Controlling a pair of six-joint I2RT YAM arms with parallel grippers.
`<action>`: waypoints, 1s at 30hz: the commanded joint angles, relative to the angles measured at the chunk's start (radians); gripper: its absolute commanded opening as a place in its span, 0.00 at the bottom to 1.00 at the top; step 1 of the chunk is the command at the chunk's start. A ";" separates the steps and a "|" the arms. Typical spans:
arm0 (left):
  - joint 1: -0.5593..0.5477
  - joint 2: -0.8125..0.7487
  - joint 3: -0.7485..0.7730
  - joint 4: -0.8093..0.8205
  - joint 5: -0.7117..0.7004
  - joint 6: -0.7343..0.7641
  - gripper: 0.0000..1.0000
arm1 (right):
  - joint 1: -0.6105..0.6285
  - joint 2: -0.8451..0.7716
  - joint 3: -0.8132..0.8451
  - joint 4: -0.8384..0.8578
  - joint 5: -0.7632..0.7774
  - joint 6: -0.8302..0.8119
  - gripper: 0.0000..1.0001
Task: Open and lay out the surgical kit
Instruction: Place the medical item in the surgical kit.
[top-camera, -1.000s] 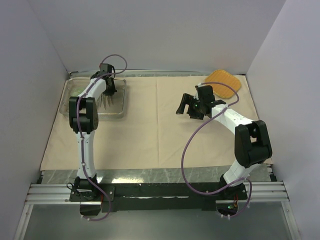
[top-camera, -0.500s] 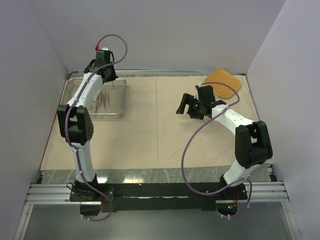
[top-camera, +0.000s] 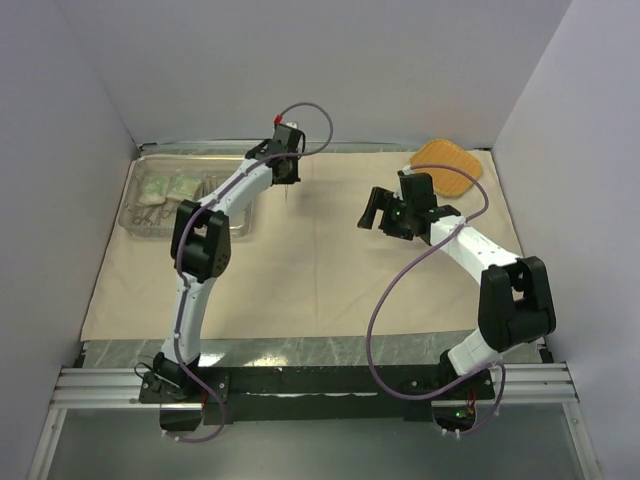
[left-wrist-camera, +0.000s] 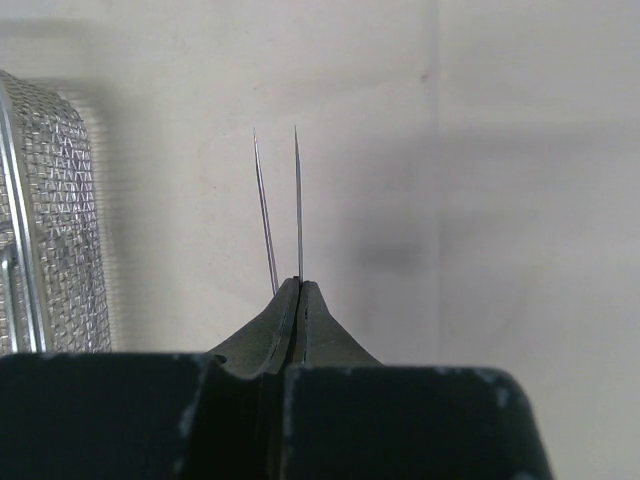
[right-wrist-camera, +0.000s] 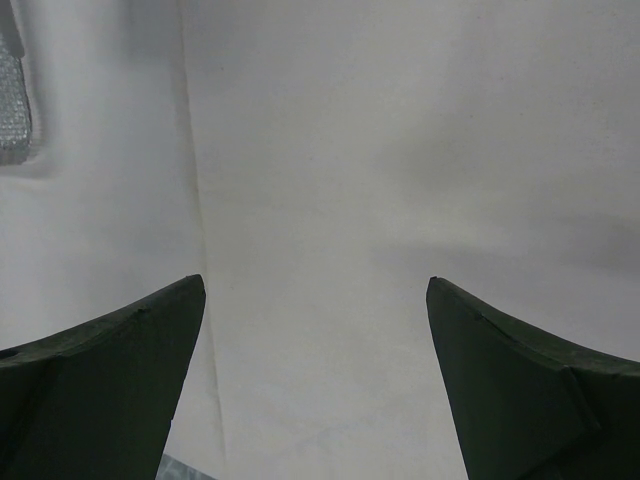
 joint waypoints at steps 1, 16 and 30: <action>0.014 0.058 0.061 0.050 -0.100 0.012 0.01 | -0.002 -0.054 -0.014 -0.033 0.027 -0.031 1.00; 0.014 0.186 0.120 0.109 -0.117 0.050 0.01 | -0.001 -0.058 -0.022 -0.067 0.018 -0.043 1.00; 0.019 0.166 0.042 0.136 -0.033 0.136 0.04 | -0.001 -0.023 -0.003 -0.059 0.004 -0.040 1.00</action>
